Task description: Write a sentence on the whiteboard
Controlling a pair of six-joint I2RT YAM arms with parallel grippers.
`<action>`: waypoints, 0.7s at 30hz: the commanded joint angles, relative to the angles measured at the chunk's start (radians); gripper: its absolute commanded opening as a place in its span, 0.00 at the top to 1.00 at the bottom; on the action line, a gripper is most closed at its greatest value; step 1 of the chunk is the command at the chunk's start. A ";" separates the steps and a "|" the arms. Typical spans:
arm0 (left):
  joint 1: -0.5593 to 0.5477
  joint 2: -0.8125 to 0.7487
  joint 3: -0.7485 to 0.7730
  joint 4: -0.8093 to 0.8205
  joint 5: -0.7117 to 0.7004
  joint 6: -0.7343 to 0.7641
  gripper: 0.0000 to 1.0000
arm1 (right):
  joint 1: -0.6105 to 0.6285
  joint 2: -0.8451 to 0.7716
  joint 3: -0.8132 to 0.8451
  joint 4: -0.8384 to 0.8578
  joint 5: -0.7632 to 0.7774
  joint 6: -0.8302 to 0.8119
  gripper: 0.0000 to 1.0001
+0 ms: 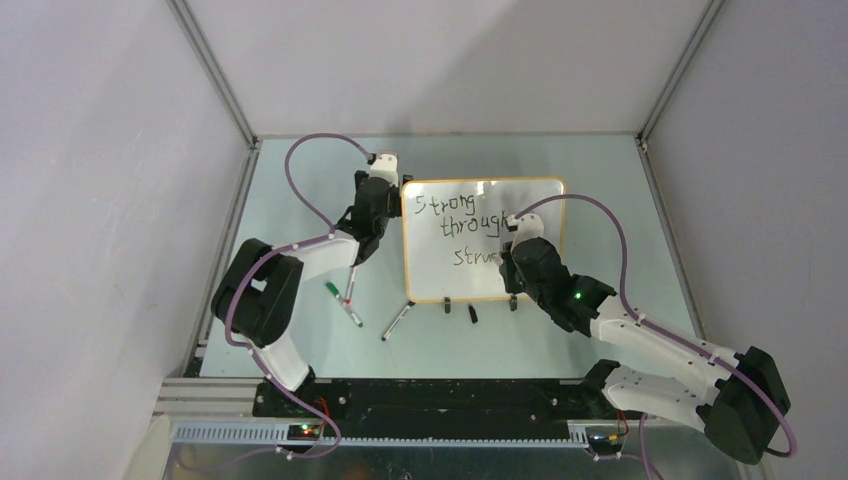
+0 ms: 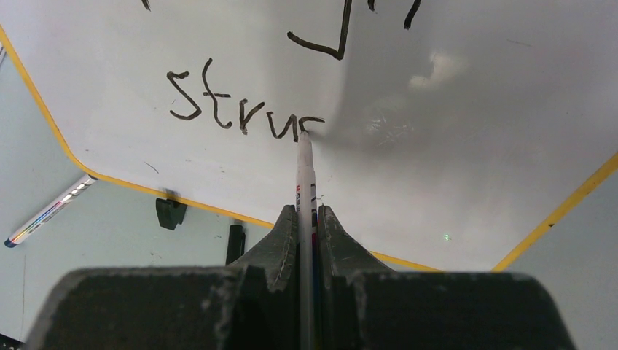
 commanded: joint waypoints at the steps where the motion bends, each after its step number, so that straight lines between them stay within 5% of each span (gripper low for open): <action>1: -0.002 -0.018 -0.001 0.038 0.010 -0.001 0.18 | -0.002 -0.009 0.034 -0.026 0.034 0.009 1.00; 21: -0.003 -0.018 -0.001 0.039 0.010 -0.002 0.18 | -0.022 -0.025 0.038 0.009 0.066 -0.008 1.00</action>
